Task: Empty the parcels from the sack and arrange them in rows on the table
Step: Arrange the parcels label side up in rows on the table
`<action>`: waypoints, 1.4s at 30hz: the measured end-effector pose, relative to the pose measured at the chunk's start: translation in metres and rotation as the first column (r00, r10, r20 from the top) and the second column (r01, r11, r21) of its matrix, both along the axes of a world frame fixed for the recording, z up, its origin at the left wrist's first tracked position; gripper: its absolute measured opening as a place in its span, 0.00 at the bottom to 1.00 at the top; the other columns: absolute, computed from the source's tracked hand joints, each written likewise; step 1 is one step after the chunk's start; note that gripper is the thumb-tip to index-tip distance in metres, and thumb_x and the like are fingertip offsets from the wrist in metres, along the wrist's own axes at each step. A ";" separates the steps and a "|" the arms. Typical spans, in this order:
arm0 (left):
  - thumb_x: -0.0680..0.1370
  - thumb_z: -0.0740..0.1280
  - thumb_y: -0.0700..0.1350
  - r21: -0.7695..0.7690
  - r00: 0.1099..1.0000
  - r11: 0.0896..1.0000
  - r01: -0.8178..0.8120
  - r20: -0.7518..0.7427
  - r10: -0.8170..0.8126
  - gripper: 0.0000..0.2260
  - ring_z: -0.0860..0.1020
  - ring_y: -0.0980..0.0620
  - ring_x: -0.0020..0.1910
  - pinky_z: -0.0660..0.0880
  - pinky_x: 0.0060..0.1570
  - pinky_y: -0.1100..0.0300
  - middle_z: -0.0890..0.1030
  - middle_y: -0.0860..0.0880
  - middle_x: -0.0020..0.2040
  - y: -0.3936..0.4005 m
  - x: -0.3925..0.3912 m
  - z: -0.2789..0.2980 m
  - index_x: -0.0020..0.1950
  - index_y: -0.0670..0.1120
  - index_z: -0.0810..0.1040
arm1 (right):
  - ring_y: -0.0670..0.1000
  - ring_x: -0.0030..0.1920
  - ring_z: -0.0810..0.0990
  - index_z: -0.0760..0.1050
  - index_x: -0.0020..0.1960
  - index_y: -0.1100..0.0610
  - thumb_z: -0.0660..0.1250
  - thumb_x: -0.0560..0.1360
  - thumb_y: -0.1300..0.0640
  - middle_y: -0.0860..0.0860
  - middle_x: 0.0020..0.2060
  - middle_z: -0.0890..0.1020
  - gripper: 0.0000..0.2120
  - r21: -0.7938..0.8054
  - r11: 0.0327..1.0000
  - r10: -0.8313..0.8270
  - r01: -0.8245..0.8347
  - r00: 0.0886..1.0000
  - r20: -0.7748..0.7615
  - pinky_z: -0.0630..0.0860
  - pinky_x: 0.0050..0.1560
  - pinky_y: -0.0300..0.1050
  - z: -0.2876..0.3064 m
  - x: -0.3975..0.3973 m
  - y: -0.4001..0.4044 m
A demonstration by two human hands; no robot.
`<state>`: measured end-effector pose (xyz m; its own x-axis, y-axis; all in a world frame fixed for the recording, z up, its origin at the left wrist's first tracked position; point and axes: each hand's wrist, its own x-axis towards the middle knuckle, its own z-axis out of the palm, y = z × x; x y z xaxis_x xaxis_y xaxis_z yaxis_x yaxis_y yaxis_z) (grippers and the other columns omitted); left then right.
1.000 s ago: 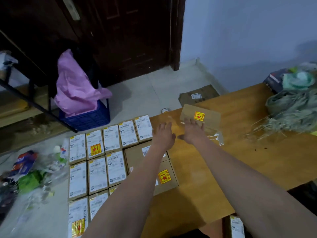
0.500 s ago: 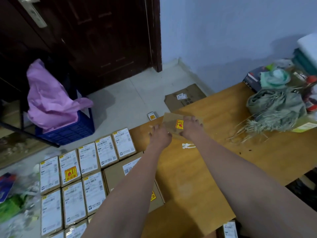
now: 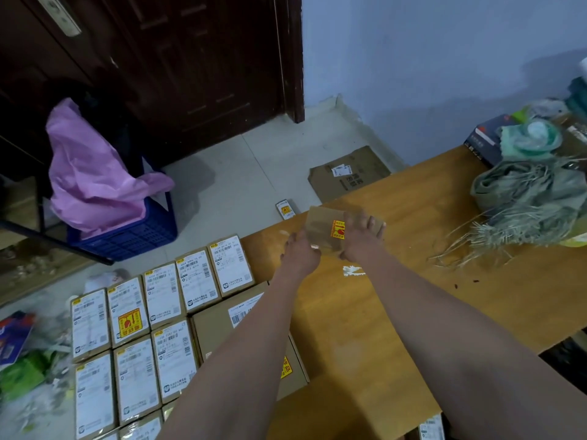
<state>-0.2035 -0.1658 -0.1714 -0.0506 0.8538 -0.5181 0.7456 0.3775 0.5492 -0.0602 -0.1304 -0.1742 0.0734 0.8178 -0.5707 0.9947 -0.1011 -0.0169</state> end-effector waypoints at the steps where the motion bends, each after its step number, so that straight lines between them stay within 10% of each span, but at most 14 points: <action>1: 0.75 0.64 0.44 -0.006 1.000 1.000 0.003 0.009 -0.003 0.32 0.64 0.38 0.72 0.65 0.68 0.38 0.66 0.41 0.73 -0.002 -0.001 0.002 0.77 0.52 0.55 | 0.64 0.78 0.39 0.36 0.80 0.50 0.74 0.73 0.50 0.61 0.78 0.38 0.53 -0.004 1.000 0.000 0.000 1.000 0.008 0.39 0.74 0.67 -0.001 0.000 0.000; 14: 0.80 0.63 0.44 -0.078 0.978 0.986 -0.144 0.142 0.154 0.33 0.73 0.40 0.65 0.72 0.63 0.51 0.63 0.39 0.74 -0.024 -0.032 -0.001 0.80 0.50 0.49 | 0.62 0.76 0.54 0.47 0.78 0.63 0.75 0.69 0.49 0.60 0.74 0.55 0.50 0.042 0.995 0.083 -0.089 0.987 0.139 0.43 0.72 0.72 -0.014 -0.008 -0.006; 18: 0.81 0.61 0.44 -0.139 0.903 0.940 -0.312 0.264 0.339 0.31 0.75 0.47 0.58 0.74 0.47 0.62 0.65 0.42 0.75 -0.031 -0.044 0.007 0.80 0.49 0.50 | 0.61 0.73 0.62 0.55 0.77 0.59 0.74 0.65 0.39 0.59 0.71 0.65 0.50 0.020 0.998 -0.061 0.063 0.994 -0.091 0.55 0.74 0.64 -0.002 -0.011 -0.003; 20: 0.82 0.59 0.44 -0.169 0.836 0.896 -0.411 0.321 0.445 0.28 0.74 0.52 0.49 0.71 0.41 0.65 0.66 0.43 0.74 -0.035 -0.051 0.012 0.80 0.47 0.52 | 0.60 0.67 0.70 0.62 0.75 0.51 0.72 0.63 0.36 0.56 0.68 0.71 0.45 -0.096 0.955 -0.296 0.282 0.865 -0.406 0.67 0.68 0.59 0.014 -0.013 -0.001; 22: 0.83 0.57 0.46 -0.224 0.754 0.841 -0.492 0.374 0.540 0.26 0.73 0.48 0.61 0.72 0.57 0.59 0.63 0.45 0.76 -0.040 -0.059 0.016 0.80 0.47 0.53 | 0.57 0.58 0.78 0.70 0.69 0.50 0.70 0.68 0.38 0.53 0.61 0.79 0.33 -0.308 0.866 -0.494 0.394 0.578 -0.649 0.76 0.60 0.56 0.031 -0.017 -0.006; 24: 0.83 0.56 0.51 -0.295 0.673 0.794 -0.531 0.422 0.607 0.26 0.65 0.42 0.73 0.65 0.70 0.47 0.61 0.45 0.77 -0.045 -0.064 0.020 0.80 0.50 0.54 | 0.58 0.56 0.80 0.74 0.63 0.53 0.68 0.73 0.40 0.55 0.57 0.82 0.25 -0.483 0.787 -0.611 0.383 0.378 -0.696 0.78 0.58 0.56 0.046 -0.018 -0.014; 28: 0.78 0.57 0.67 -0.441 0.530 0.750 -0.493 0.531 0.661 0.28 0.71 0.41 0.69 0.72 0.63 0.44 0.71 0.48 0.72 -0.058 -0.068 0.026 0.74 0.56 0.63 | 0.58 0.56 0.82 0.77 0.61 0.57 0.65 0.78 0.46 0.58 0.54 0.84 0.18 -0.706 0.645 -0.757 0.294 0.115 -0.643 0.80 0.54 0.54 0.059 -0.021 -0.035; 33: 0.78 0.67 0.57 -0.507 0.300 0.704 -0.497 0.661 0.688 0.21 0.82 0.45 0.56 0.78 0.57 0.42 0.82 0.49 0.60 -0.081 -0.072 0.033 0.69 0.58 0.67 | 0.57 0.55 0.79 0.73 0.67 0.55 0.52 0.82 0.56 0.58 0.56 0.81 0.17 -0.694 0.658 -0.748 0.292 0.147 -0.647 0.77 0.52 0.51 0.040 -0.029 -0.063; 37: 0.78 0.68 0.53 -0.451 0.399 0.726 -0.519 0.623 0.672 0.24 0.81 0.48 0.55 0.76 0.58 0.42 0.82 0.52 0.57 -0.103 -0.073 0.031 0.72 0.61 0.63 | 0.54 0.43 0.77 0.77 0.62 0.53 0.57 0.82 0.46 0.56 0.49 0.81 0.17 -0.657 0.697 -0.717 0.287 0.265 -0.645 0.75 0.44 0.48 0.038 -0.035 -0.080; 42: 0.77 0.71 0.52 -0.393 0.482 0.748 -0.535 0.585 0.652 0.35 0.79 0.45 0.60 0.74 0.62 0.41 0.78 0.48 0.65 -0.122 -0.071 0.024 0.77 0.62 0.54 | 0.54 0.58 0.82 0.75 0.66 0.49 0.68 0.75 0.39 0.50 0.56 0.84 0.24 -0.672 0.721 -0.684 0.171 0.332 -0.649 0.79 0.57 0.53 0.034 -0.033 -0.095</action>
